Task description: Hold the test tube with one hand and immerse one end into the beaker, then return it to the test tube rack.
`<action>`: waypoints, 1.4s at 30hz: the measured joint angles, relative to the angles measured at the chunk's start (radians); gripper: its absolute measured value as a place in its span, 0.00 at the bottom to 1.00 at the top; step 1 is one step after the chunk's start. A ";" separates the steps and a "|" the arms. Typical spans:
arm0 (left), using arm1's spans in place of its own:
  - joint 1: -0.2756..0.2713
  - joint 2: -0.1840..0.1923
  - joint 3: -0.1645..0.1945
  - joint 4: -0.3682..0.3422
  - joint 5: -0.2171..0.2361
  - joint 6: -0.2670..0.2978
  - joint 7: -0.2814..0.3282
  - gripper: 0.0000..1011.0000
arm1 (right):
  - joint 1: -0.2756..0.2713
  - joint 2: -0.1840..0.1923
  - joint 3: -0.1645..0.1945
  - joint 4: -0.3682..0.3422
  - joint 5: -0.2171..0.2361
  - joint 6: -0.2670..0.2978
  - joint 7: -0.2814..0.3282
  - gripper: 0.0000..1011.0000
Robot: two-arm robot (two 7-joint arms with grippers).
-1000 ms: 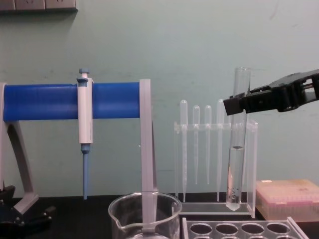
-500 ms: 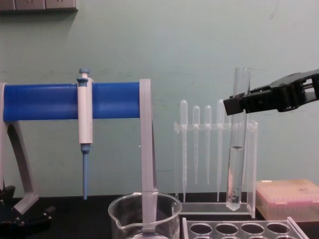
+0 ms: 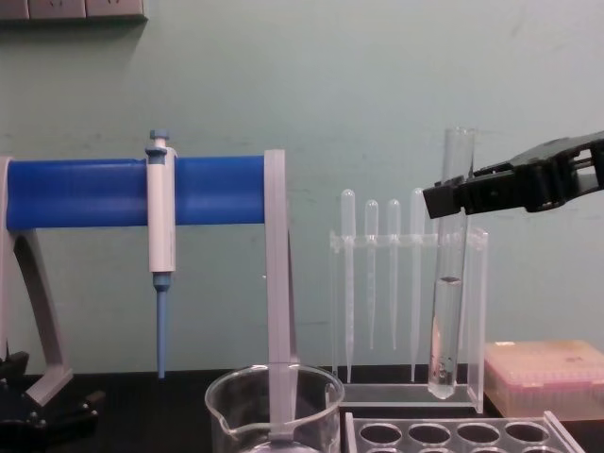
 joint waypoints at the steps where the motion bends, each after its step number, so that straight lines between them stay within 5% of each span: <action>1: 0.000 0.000 0.000 0.000 0.000 0.000 0.000 0.99 | 0.000 0.000 0.000 0.000 0.000 0.000 0.000 0.22; 22: 0.000 0.000 0.000 0.000 0.000 0.000 0.000 0.99 | 0.013 -0.001 -0.007 0.006 0.017 -0.007 0.005 0.22; 42: 0.000 0.000 0.000 0.000 0.000 0.000 0.000 0.99 | 0.232 -0.147 -0.152 0.098 0.064 0.051 0.068 0.22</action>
